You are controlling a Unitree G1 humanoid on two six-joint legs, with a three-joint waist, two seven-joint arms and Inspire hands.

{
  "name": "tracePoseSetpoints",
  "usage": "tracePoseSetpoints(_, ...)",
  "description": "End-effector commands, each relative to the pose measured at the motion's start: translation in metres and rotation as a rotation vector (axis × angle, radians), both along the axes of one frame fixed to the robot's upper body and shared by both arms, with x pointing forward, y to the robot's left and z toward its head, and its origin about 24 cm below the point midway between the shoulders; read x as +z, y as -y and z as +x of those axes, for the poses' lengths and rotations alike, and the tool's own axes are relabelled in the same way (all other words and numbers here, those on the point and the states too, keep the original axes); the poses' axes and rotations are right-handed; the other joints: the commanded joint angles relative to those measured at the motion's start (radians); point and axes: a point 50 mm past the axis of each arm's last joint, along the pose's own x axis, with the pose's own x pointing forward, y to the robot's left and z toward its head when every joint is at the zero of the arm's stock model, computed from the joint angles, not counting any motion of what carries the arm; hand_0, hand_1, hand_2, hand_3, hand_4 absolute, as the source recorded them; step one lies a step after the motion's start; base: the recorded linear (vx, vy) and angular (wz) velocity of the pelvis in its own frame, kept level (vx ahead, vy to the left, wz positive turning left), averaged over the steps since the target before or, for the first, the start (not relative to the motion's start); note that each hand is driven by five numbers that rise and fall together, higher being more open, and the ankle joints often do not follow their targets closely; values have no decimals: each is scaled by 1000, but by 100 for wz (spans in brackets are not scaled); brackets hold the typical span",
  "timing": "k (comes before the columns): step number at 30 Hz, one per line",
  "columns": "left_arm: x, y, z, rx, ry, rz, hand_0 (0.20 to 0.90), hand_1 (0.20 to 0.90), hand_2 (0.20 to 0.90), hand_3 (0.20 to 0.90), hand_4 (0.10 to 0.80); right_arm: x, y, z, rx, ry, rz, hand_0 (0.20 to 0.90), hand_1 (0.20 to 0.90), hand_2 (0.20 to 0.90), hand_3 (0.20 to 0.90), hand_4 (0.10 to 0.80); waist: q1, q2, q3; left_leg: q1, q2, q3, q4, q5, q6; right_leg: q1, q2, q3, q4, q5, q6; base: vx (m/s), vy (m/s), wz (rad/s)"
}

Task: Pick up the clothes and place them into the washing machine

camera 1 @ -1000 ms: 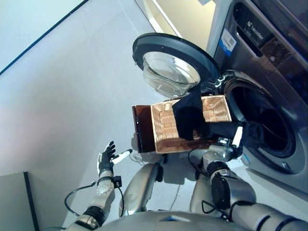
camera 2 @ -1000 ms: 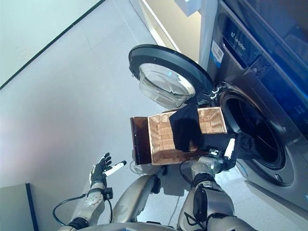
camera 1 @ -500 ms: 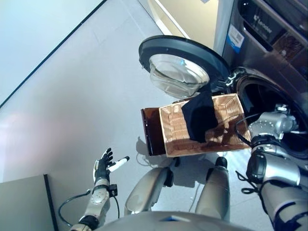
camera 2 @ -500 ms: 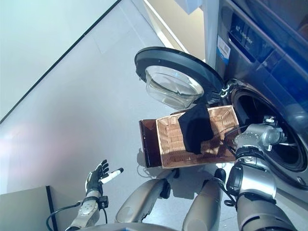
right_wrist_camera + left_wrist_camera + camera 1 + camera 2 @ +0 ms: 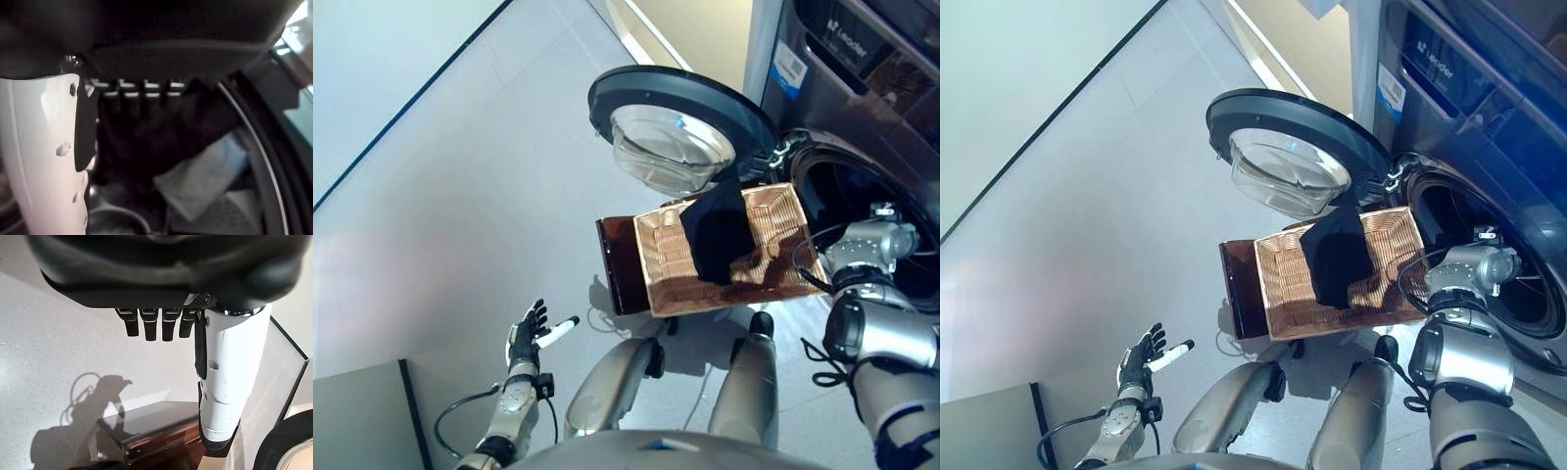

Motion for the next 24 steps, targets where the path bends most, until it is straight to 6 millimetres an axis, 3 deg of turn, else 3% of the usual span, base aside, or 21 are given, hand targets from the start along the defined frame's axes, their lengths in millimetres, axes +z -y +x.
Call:
tracePoseSetpoints(1,7,-24,11,95,42,60,900,900,900,900,800,79,11,11,22,146,-278,900,900,900,900,800,17,-29,-34,-8,-1,0,135,-157,-59,94,28,-34,-161,112,-63,-4,-30,0)
tracePoseSetpoints(2,7,-25,12,95,39,67,900,900,900,900,800,65,8,12,47,104,-268,900,900,900,900,800,14,-38,-31,-9,0,-1,138,-157,-60,97,29,-38,-160,111,-63,0,0,0)
tracePoseSetpoints(3,7,-25,12,95,39,67,900,900,900,900,800,65,8,12,47,104,-267,900,900,900,900,800,14,-38,-31,-9,0,-2,138,-157,-60,98,28,-38,-160,111,-63,-4,-50,1)
tracePoseSetpoints(4,6,-25,13,94,28,73,900,900,900,900,800,38,-4,17,116,7,-247,900,900,900,900,800,12,-56,-25,-10,3,-4,143,-157,-60,101,34,-41,-157,111,-66,-9,-59,3)
tracePoseSetpoints(6,7,-24,17,92,33,69,900,900,900,900,800,3,-15,16,187,-116,-216,900,900,900,900,800,9,-79,-15,-10,7,-9,150,-157,-60,108,37,-50,-155,111,-69,-12,-65,6)
tracePoseSetpoints(7,7,-24,16,93,33,70,900,900,900,900,800,3,-16,16,188,-116,-215,900,900,900,900,800,8,-80,-15,-10,7,-9,151,-157,-61,108,37,-51,-156,111,-69,-17,-77,10)
tracePoseSetpoints(8,8,-25,18,95,33,74,900,900,900,900,800,-22,-35,19,275,-180,-195,900,900,900,900,800,5,-105,-3,-13,12,-13,159,-157,-61,114,42,-59,-155,112,-72,-17,-79,10)
tracePoseSetpoints(12,8,-28,19,112,28,70,900,900,900,900,800,-59,-74,23,431,-287,-192,900,900,900,900,800,8,-153,7,-17,20,-25,171,-156,-63,121,50,-75,-153,112,-78,-8,-74,9)
tracePoseSetpoints(15,7,-31,19,113,17,77,900,900,900,900,800,-75,-98,26,564,-379,-231,900,900,900,900,800,13,-191,14,-21,26,-33,181,-156,-65,126,57,-90,-153,114,-84,-5,-60,8)
tracePoseSetpoints(21,12,-50,22,142,16,120,900,900,900,900,800,-80,-140,40,770,-529,-399,900,900,900,900,800,34,-246,24,-32,36,-51,200,-157,-67,132,67,-111,-149,114,-91,-10,-55,8)
tracePoseSetpoints(24,13,-54,21,152,17,126,900,900,900,900,800,-82,-145,42,815,-609,-473,900,900,900,900,800,42,-256,26,-34,37,-56,202,-156,-68,134,69,-117,-149,113,-92,-11,-23,12)
